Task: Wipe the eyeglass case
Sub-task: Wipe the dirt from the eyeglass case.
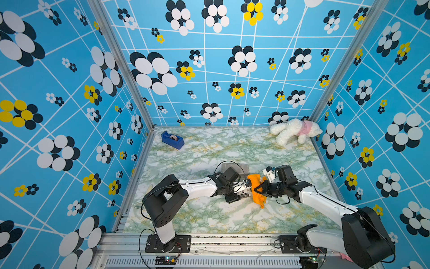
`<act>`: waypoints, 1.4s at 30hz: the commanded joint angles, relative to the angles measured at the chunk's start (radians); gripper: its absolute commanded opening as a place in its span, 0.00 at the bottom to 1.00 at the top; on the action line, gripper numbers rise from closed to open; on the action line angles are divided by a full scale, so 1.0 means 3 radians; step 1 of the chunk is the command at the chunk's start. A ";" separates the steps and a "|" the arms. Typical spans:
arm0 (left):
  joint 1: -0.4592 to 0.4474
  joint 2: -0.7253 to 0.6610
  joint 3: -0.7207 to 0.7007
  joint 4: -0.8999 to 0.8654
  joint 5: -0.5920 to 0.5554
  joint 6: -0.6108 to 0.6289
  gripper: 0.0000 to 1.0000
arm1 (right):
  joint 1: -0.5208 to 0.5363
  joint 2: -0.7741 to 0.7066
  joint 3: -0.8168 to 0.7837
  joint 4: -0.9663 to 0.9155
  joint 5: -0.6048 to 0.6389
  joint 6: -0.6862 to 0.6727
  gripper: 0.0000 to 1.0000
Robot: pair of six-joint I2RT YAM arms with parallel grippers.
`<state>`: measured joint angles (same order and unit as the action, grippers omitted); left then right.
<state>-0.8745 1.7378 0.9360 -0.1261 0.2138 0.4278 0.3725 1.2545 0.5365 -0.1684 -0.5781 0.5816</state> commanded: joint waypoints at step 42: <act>-0.0184 -0.0094 0.0159 0.0362 -0.0434 0.0130 0.19 | -0.0119 0.0823 0.0567 -0.0412 -0.0343 -0.0239 0.00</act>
<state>-0.9112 1.7359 0.9459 -0.1257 0.0891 0.4503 0.4145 1.5314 0.7246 -0.1474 -0.7464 0.5797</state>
